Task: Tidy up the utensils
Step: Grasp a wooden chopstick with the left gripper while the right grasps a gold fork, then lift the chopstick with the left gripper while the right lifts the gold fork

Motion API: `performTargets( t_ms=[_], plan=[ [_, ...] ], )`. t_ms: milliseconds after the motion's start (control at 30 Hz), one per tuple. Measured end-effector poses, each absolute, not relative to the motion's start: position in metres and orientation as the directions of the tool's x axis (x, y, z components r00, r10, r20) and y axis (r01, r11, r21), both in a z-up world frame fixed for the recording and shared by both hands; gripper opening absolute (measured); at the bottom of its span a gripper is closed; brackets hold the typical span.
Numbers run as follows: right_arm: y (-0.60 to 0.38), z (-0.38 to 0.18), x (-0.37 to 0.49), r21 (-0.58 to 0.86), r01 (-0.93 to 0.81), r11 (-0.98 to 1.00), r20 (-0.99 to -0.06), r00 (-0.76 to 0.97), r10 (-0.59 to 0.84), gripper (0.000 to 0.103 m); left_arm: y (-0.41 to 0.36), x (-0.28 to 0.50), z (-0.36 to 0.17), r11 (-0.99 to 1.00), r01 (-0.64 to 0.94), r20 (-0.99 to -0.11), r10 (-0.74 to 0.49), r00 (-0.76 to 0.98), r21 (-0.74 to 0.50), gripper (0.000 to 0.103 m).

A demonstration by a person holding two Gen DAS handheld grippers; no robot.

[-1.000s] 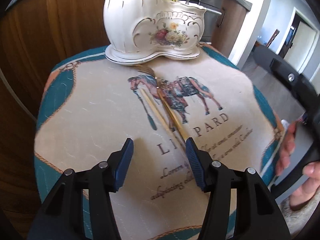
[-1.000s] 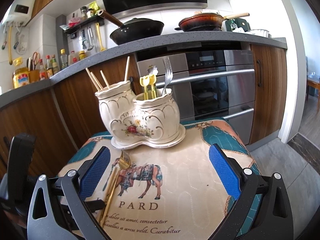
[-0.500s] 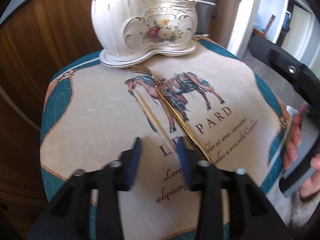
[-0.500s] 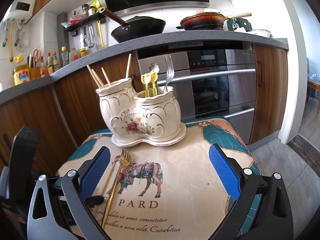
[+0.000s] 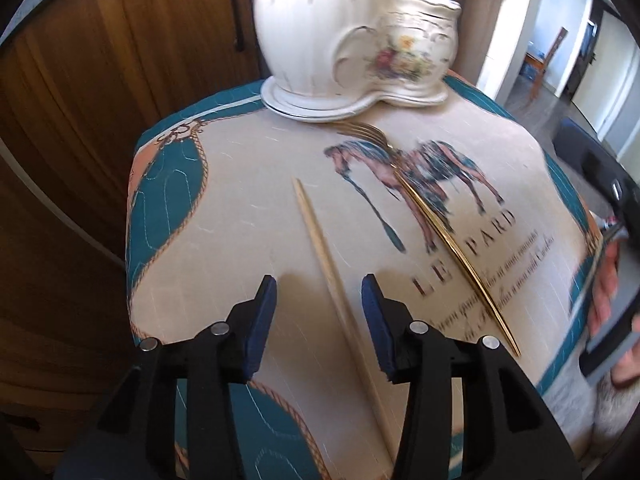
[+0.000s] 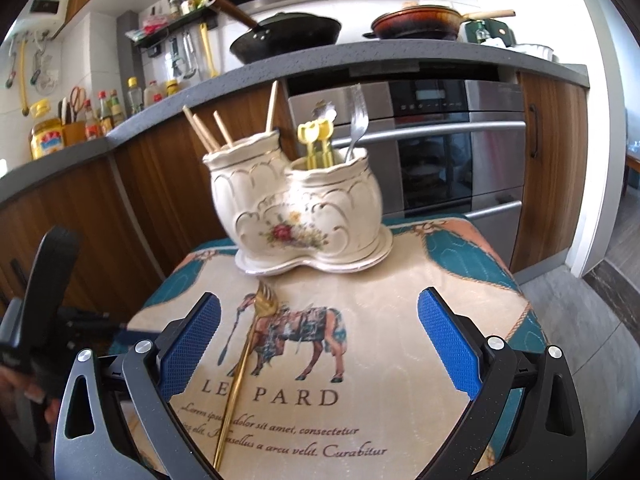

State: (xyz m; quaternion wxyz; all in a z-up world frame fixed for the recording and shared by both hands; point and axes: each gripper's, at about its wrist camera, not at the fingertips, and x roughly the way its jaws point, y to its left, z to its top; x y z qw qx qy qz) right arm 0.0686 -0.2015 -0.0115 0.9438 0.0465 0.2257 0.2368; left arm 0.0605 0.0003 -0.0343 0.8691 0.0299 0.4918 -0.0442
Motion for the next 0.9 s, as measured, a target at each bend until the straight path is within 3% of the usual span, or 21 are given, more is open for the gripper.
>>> performTargets(
  t_ms=[67,167,267,400,633,700,767,900],
  plan=[
    [-0.196,-0.013,0.068,0.173,-0.434,0.884,-0.416,0.782,0.465,0.098,-0.001,0.062,-0.036,0.994,0.105,-0.856,-0.043,0.516,0.013,0.042],
    [-0.189,-0.015,0.068,0.147,-0.449,0.881,-0.441,0.768,0.465,0.098,-0.005,0.052,-0.035,0.989,0.147,-0.852,-0.058,0.521,0.023,0.019],
    [-0.179,-0.016,0.069,0.129,-0.476,0.87,-0.484,0.735,0.474,0.098,-0.001,0.042,-0.035,0.986,0.165,-0.845,-0.106,0.524,-0.021,0.018],
    [-0.159,-0.02,0.072,0.097,-0.518,0.85,-0.542,0.689,0.482,0.098,0.006,0.043,-0.038,0.987,0.16,-0.828,-0.114,0.548,-0.029,0.005],
    [-0.126,-0.028,0.086,0.029,-0.536,0.844,-0.658,0.625,0.419,0.095,0.016,0.037,-0.035,0.983,0.176,-0.778,-0.151,0.61,-0.052,0.005],
    [-0.117,-0.031,0.095,0.019,-0.531,0.847,-0.688,0.608,0.396,0.09,0.019,0.037,-0.031,0.981,0.179,-0.759,-0.168,0.629,-0.068,0.005],
    [-0.109,-0.034,0.103,0.016,-0.519,0.855,-0.71,0.596,0.375,0.074,0.025,0.037,-0.026,0.979,0.183,-0.737,-0.193,0.648,-0.096,0.005],
    [-0.093,-0.042,0.123,0.002,-0.482,0.876,-0.744,0.585,0.323,0.054,0.03,0.039,-0.028,0.971,0.192,-0.721,-0.234,0.653,-0.141,0.005]
  ],
)
